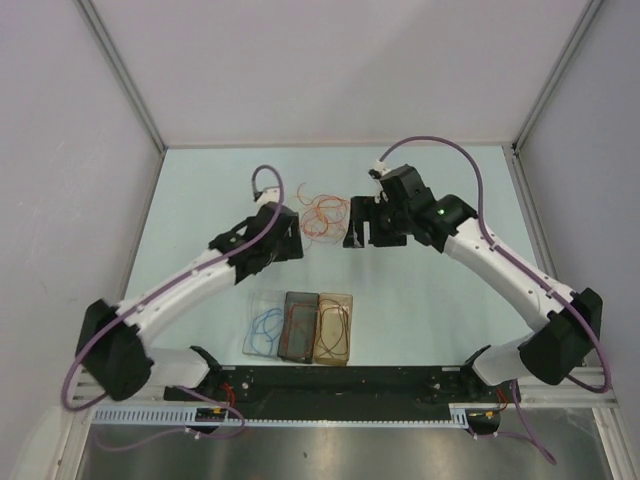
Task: Untangle the cables
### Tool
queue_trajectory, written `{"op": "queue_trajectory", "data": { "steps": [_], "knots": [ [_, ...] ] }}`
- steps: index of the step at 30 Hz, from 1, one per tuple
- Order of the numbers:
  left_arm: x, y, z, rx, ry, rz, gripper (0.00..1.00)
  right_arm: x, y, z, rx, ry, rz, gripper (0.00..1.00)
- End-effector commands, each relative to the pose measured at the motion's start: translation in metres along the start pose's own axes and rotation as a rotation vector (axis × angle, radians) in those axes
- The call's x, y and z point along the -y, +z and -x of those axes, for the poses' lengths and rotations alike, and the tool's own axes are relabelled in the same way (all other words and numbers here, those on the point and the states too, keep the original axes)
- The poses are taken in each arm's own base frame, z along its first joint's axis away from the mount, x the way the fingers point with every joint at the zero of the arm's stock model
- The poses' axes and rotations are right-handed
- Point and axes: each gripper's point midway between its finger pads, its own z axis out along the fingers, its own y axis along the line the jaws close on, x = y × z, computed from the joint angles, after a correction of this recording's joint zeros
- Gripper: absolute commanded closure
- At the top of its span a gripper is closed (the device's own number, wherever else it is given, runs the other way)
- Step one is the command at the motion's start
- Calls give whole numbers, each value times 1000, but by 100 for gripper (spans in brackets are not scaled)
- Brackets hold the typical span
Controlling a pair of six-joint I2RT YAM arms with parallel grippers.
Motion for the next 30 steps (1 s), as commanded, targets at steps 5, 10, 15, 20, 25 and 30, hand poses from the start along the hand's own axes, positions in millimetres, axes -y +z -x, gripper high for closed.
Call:
{"op": "queue_trajectory", "data": {
  "steps": [5, 10, 15, 20, 25, 30],
  "knots": [
    [66, 84, 65, 4, 69, -132, 37, 34, -4, -25, -21, 23, -57, 18],
    [84, 145, 62, -57, 121, -124, 37, 46, 0, -30, -27, 37, -48, 18],
    [106, 178, 73, -80, 124, -147, 39, 54, 7, -33, -40, 48, -35, 18],
    [108, 203, 68, -113, 130, -120, 46, 57, 13, -35, -58, 47, -21, 18],
    [101, 207, 67, -108, 120, -79, 49, 59, 18, -37, -72, 49, -15, 19],
    [89, 210, 63, -106, 132, -26, 48, 62, 22, -38, -78, 56, -11, 19]
  ]
}}
